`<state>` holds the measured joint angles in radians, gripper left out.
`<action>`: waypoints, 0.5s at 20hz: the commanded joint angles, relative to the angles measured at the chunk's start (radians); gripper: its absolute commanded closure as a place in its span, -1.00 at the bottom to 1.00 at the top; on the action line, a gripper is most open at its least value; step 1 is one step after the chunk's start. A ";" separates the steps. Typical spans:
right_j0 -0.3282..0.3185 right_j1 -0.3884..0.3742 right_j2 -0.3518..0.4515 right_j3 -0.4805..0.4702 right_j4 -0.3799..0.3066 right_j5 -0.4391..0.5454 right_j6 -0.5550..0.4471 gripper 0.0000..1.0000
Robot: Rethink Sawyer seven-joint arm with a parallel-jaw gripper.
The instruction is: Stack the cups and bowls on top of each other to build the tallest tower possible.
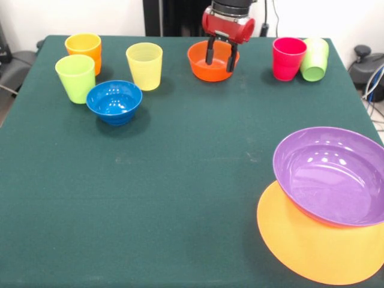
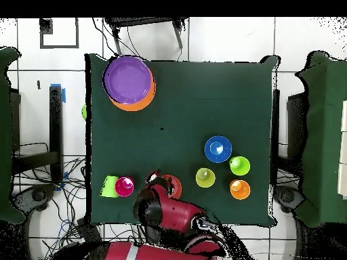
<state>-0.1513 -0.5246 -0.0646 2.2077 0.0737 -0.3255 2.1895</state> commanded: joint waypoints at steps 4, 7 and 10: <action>0.025 0.079 0.024 0.033 0.064 0.051 0.219 -1.00; -0.006 0.106 0.051 0.029 0.040 0.020 0.235 -1.00; -0.034 0.140 0.088 0.020 0.022 -0.018 0.258 -1.00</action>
<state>-0.1622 -0.4654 -0.0678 2.2303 0.0766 -0.3259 2.2199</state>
